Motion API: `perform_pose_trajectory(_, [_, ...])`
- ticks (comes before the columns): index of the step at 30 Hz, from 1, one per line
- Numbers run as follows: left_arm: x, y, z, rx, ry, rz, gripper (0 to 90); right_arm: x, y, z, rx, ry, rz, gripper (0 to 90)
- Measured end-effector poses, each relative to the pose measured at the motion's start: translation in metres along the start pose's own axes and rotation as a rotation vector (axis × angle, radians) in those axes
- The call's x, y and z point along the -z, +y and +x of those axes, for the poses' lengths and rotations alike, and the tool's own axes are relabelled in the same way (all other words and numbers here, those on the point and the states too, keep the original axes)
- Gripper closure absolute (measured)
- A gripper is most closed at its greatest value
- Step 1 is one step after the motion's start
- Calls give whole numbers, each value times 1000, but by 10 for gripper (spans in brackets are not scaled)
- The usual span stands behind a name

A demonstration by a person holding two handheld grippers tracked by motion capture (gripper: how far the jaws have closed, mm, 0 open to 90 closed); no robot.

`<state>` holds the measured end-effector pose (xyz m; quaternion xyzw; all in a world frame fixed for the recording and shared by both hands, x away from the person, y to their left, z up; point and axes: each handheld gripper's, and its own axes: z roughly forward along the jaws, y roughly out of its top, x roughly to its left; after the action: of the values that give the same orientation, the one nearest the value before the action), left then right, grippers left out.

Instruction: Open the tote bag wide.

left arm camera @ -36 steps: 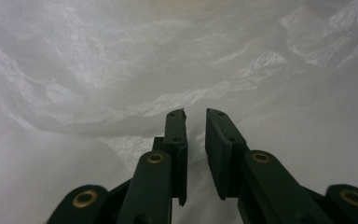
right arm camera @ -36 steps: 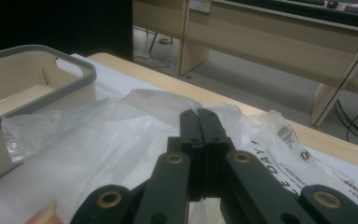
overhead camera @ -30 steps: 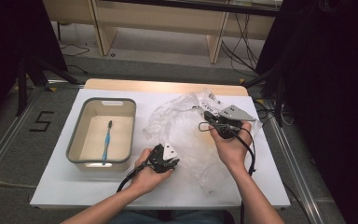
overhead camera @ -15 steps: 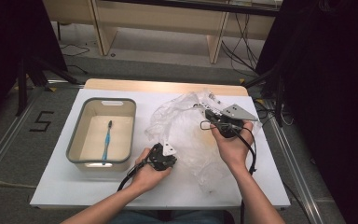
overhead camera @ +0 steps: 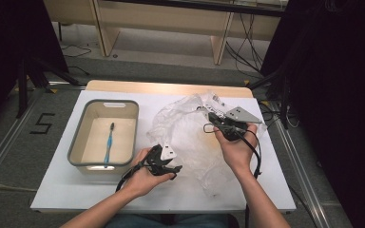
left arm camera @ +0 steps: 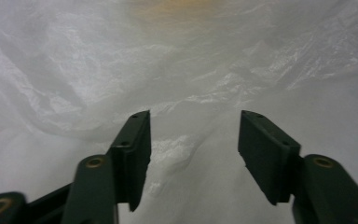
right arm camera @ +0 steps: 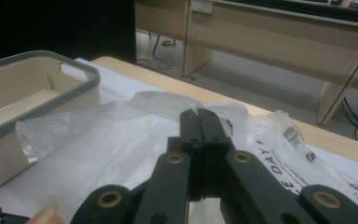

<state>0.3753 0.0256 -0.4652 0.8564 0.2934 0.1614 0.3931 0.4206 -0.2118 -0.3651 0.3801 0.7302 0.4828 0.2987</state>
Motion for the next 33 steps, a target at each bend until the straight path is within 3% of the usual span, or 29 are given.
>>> perform_pose_trajectory(4, [9,2,2,-7,-38,-8,322,0,-1,0,3,1,3,900])
perform_pose_trajectory(7, [17,2,3,-28,-33,-20,301,-1,-1,1,2,3,5,900])
perform_pose_trajectory(12, [31,0,5,-25,-37,-34,266,-1,-1,0,1,2,2,900])
perform_pose_trajectory(21, [51,-5,10,8,-41,-74,271,0,-1,0,2,-1,0,900])
perform_pose_trajectory(33, [72,-11,19,36,-5,-103,267,0,-2,0,-1,-7,-4,900])
